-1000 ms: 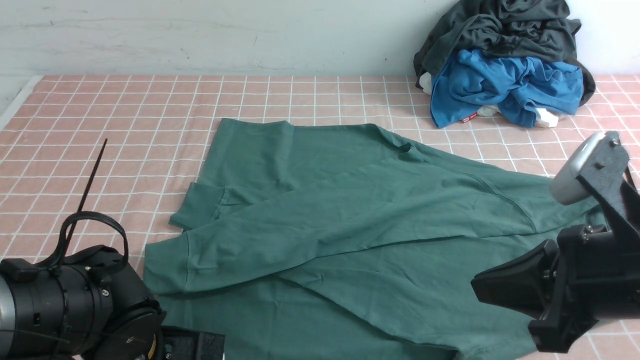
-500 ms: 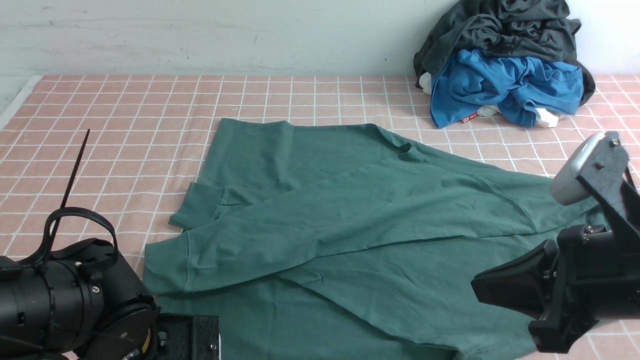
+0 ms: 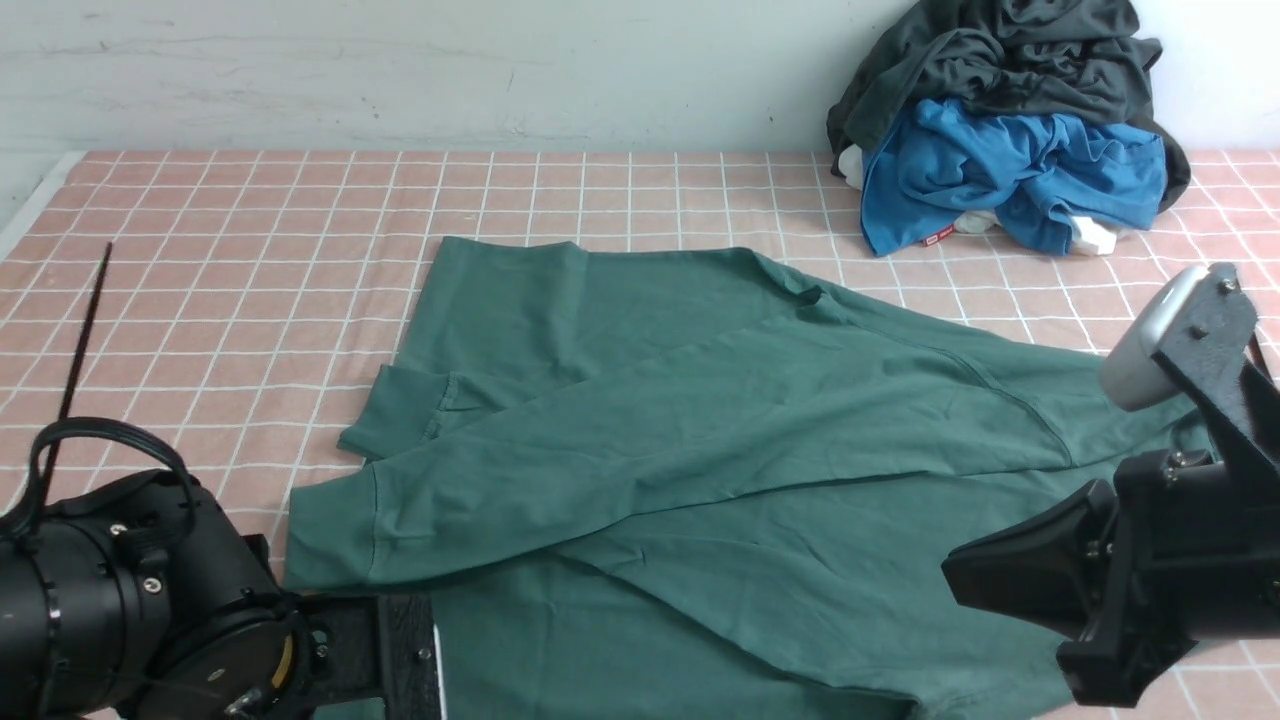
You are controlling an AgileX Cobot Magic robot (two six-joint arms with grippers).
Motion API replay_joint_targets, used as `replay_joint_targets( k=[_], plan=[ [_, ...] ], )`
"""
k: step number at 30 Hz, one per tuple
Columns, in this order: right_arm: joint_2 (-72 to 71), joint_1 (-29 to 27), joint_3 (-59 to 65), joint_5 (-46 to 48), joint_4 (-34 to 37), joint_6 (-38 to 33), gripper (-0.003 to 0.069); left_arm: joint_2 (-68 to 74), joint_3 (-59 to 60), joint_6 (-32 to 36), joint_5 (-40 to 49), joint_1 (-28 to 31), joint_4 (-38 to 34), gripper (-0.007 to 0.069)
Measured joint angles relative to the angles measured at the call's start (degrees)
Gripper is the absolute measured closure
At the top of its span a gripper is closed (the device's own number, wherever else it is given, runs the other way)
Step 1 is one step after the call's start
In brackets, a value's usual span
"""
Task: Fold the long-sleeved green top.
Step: Use both arms simultaneously to clamp the lower edge of the clothing fabric
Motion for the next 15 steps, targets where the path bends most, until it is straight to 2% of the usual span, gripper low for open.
replay_joint_targets(
  k=[11, 15],
  plan=[
    [0.0, 0.0, 0.0, 0.0, 0.0, -0.1, 0.0669, 3.7, 0.0, 4.1, -1.7, 0.0, -3.5, 0.0237],
    [0.0, 0.0, 0.0, 0.0, 0.0, -0.1, 0.0669, 3.7, 0.0, 7.7, -1.5, 0.0, -6.3, 0.0272]
  ],
)
